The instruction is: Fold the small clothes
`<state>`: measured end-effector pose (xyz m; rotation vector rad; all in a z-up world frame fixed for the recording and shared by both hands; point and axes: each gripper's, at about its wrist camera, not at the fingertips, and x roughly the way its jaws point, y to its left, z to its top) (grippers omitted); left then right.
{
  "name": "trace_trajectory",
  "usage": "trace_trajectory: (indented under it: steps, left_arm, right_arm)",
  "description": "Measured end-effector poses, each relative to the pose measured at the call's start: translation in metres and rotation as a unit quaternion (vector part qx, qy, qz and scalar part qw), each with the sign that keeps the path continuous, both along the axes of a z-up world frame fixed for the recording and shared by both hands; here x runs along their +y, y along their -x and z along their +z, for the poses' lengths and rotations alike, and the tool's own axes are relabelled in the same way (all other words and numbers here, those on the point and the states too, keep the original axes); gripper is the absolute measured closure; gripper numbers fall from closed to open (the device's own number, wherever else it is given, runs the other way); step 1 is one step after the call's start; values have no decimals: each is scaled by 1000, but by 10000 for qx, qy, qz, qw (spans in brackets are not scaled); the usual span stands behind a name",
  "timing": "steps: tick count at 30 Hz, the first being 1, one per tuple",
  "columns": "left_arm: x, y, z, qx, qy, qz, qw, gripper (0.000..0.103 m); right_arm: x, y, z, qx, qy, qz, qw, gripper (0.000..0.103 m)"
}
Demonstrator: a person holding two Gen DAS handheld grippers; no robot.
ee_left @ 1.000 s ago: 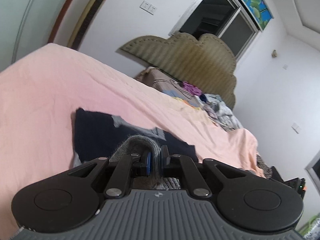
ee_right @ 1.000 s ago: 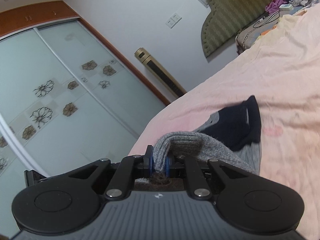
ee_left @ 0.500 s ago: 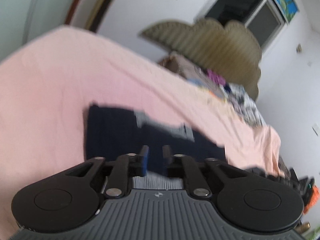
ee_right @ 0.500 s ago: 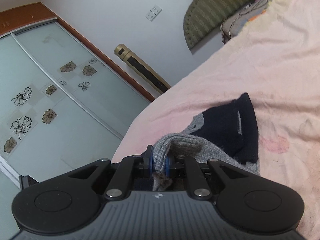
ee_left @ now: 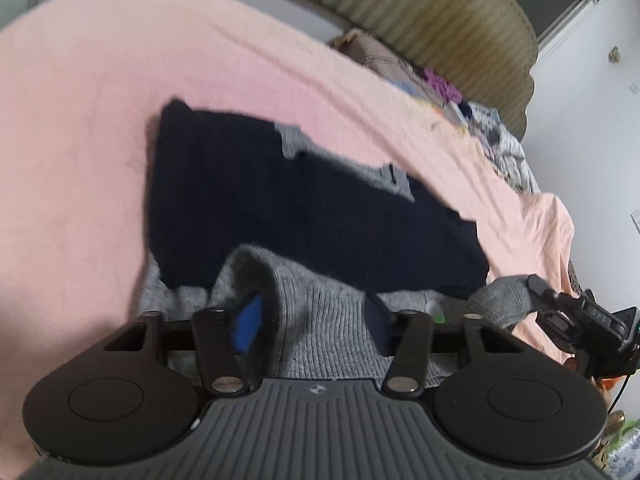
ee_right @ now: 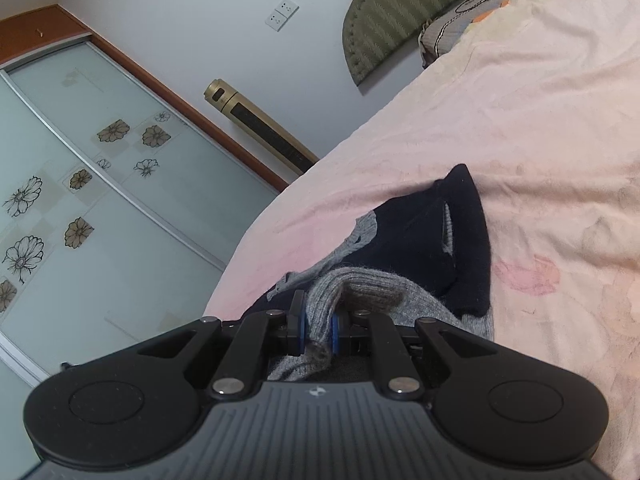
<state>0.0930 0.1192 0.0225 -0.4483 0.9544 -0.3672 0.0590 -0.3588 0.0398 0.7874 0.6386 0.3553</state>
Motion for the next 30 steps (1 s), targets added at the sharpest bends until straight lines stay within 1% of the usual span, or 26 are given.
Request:
trace_trajectory:
  steps: [2, 3, 4, 7, 8, 10, 14, 17, 19, 23, 25, 27, 30]
  left_arm:
    - [-3, -5, -9, 134, -20, -57, 9999, 75]
    - [-4, -7, -12, 188, -68, -74, 9998, 101]
    - [-5, -6, -14, 210, -122, -73, 9997, 100]
    - [-4, 4, -6, -27, -145, -43, 9999, 100]
    - [-2, 9, 0, -131, -80, -33, 9999, 100]
    - [4, 18, 12, -262, 173, 42, 9995, 100]
    - [20, 24, 43, -604, 628, 283, 9958, 100]
    - [25, 20, 59, -816, 803, 550, 9919, 100]
    - [26, 12, 66, -912, 764, 777, 9899, 100]
    - [31, -12, 64, -865, 871, 1219, 9849, 100]
    - [33, -25, 60, -816, 830, 1430, 9829, 100]
    - [34, -37, 57, -769, 788, 1541, 9819, 100]
    - [32, -54, 52, -675, 698, 1669, 9812, 100]
  right_arm:
    - [1, 1, 1, 6, 56, 21, 10000, 91]
    - [0, 0, 2, 4, 68, 16, 10000, 91]
    - [0, 0, 3, -2, 81, -8, 10000, 91]
    - [-1, 1, 7, -54, 163, -88, 9998, 91]
    - [-1, 1, 8, -67, 181, -107, 9998, 91]
    - [-3, 0, 8, -81, 180, -147, 9997, 92]
    - [-6, -3, 12, -151, 139, -279, 9994, 92]
    - [-9, -10, 13, -186, 68, -358, 9992, 92]
    - [-9, -16, 13, -187, 38, -404, 9990, 92]
    - [-13, -34, 5, -65, -163, -538, 9984, 92]
    - [-17, -44, -3, 41, -323, -618, 9976, 92]
    - [-20, -54, -10, 147, -424, -695, 9966, 92]
    - [-21, -68, -16, 245, -430, -749, 9960, 92]
